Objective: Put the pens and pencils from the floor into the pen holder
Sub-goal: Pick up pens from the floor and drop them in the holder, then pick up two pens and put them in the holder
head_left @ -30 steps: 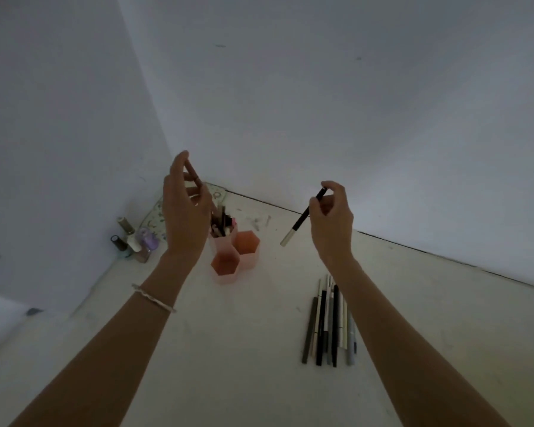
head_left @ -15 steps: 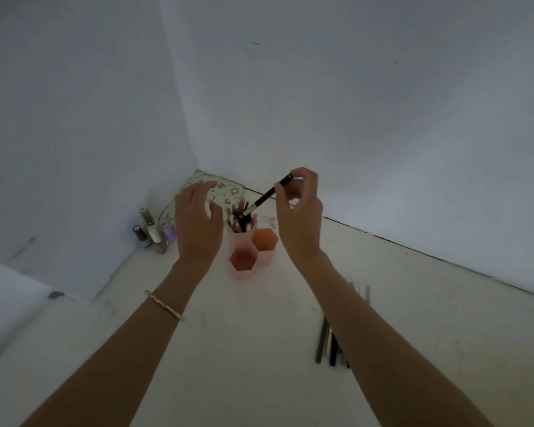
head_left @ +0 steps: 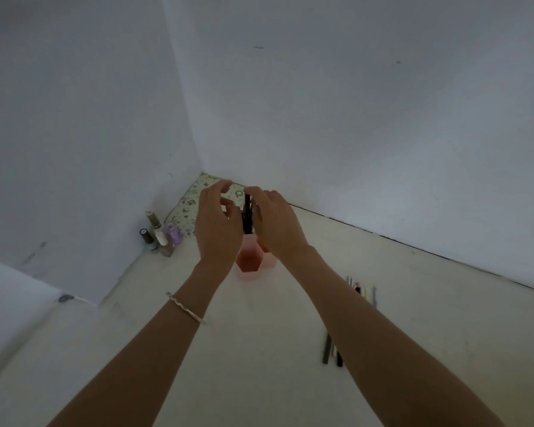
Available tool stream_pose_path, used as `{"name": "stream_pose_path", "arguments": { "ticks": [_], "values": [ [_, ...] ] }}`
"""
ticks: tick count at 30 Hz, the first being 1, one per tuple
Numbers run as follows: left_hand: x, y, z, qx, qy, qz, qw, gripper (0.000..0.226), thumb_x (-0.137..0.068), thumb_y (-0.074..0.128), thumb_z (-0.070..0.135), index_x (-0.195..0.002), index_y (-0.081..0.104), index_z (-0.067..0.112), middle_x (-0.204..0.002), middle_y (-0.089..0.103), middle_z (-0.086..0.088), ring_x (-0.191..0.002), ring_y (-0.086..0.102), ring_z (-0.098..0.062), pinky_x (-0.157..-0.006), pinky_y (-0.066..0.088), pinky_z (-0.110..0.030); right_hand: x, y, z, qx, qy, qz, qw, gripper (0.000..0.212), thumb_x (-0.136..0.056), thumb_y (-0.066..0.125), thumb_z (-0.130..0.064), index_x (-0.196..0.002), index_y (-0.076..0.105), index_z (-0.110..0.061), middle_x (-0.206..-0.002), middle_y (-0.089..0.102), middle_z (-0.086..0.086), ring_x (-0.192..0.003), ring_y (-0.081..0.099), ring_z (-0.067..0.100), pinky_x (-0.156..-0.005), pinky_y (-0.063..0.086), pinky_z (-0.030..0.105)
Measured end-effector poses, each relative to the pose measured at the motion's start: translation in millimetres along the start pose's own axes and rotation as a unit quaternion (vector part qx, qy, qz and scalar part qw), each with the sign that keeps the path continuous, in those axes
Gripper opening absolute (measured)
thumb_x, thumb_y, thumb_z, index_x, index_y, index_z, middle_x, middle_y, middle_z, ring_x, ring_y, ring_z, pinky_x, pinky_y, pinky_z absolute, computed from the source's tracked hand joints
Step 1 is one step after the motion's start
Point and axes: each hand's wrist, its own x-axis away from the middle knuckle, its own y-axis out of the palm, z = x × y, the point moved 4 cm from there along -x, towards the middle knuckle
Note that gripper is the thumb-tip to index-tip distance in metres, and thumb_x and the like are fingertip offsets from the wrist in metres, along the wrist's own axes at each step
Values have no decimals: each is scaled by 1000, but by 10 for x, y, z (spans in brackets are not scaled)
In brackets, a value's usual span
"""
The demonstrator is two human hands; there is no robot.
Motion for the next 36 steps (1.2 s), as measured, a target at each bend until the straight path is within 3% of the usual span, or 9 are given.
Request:
{"name": "stream_pose_path", "arguments": {
  "ticks": [4,9,11,13,17,23,30,34,36],
  "values": [
    [33,6,67,32,-20,46,998,49,-79,47,0,-120,52,26,-113,51,14,-89,58,-7,-71,52,-23,160,182,107,119,-16,-98,988,41,-84,52,-1,-119,69,-16,-113,57,9,-107,49,28,-95,36,38],
    [171,65,211,29,17,53,998,38,-78,49,5,-107,50,29,-100,52,13,-81,53,-2,-69,46,-17,408,-178,370,-12,89,133,987,50,-70,46,10,-113,67,-4,-106,61,12,-100,55,26,-93,43,36],
    [400,282,280,13,21,-12,1000,32,-78,53,7,-101,49,29,-93,51,14,-79,52,-2,-69,46,-15,461,-396,545,-37,132,187,973,49,-69,45,11,-110,66,-5,-104,62,9,-96,56,24,-91,45,36],
    [752,645,312,-42,11,-155,987,27,-81,57,8,-101,52,25,-92,54,12,-80,56,-8,-70,51,-23,534,-599,714,-55,167,211,962,46,-72,44,13,-108,66,-6,-104,63,6,-96,58,22,-87,49,39],
    [1606,1307,175,-213,-30,-430,877,25,-88,52,20,-114,52,17,-107,60,-1,-101,59,-20,-81,45,-26,801,-873,1021,-53,215,225,949,41,-76,45,14,-104,66,-9,-98,62,-2,-93,60,18,-78,48,28],
    [2082,1546,40,-296,-70,-475,826,38,-95,47,12,-132,41,8,-123,57,-9,-109,59,-25,-90,48,-34,1229,-1019,1346,-56,271,212,937,36,-75,48,14,-93,68,-10,-91,62,-7,-84,58,13,-76,45,24],
    [1989,1528,53,-253,-143,-465,836,33,-94,49,12,-126,45,6,-118,60,-12,-105,61,-27,-89,51,-36,1441,-925,1479,-89,322,174,926,35,-78,48,10,-96,68,-13,-92,64,-5,-80,55,10,-76,48,24],
    [1537,1362,121,-141,-161,-367,905,25,-87,63,13,-110,54,10,-104,63,-7,-90,63,-21,-80,55,-36,1444,-721,1562,-6,333,57,941,15,-86,57,-11,-93,70,-11,-92,63,1,-85,55,15,-76,44,26],
    [1272,1268,249,-84,-136,-301,940,24,-85,64,11,-106,52,13,-100,62,-2,-81,61,-12,-69,52,-22,1479,-569,1613,107,340,-37,934,22,-88,57,-24,-81,69,-7,-89,62,7,-88,56,22,-78,46,32]
  ]
}}
